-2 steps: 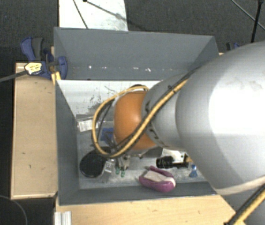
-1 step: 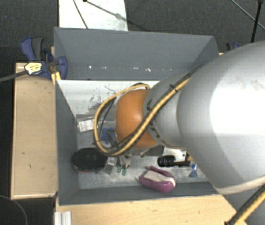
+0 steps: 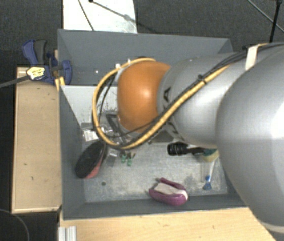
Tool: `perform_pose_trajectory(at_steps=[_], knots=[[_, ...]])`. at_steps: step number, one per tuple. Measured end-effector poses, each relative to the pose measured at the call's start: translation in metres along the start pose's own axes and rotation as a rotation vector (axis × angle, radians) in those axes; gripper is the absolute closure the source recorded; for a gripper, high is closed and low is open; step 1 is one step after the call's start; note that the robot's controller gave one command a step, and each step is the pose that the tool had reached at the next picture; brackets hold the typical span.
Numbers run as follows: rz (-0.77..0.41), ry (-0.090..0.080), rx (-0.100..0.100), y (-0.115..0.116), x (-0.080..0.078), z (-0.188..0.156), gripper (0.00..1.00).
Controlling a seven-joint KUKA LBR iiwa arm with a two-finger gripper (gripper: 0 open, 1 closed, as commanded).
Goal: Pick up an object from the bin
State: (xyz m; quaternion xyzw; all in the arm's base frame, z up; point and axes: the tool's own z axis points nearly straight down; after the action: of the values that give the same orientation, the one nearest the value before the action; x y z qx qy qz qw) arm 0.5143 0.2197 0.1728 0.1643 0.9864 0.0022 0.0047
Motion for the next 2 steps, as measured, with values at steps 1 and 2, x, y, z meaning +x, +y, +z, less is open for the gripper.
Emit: perform_pose_trajectory(at_steps=[1, 2], knots=[[-0.001, 0.003, 0.002, 0.012, -0.028, -0.017, 1.00], [-0.298, 0.005, 0.002, 0.023, -0.065, 0.022, 1.00]])
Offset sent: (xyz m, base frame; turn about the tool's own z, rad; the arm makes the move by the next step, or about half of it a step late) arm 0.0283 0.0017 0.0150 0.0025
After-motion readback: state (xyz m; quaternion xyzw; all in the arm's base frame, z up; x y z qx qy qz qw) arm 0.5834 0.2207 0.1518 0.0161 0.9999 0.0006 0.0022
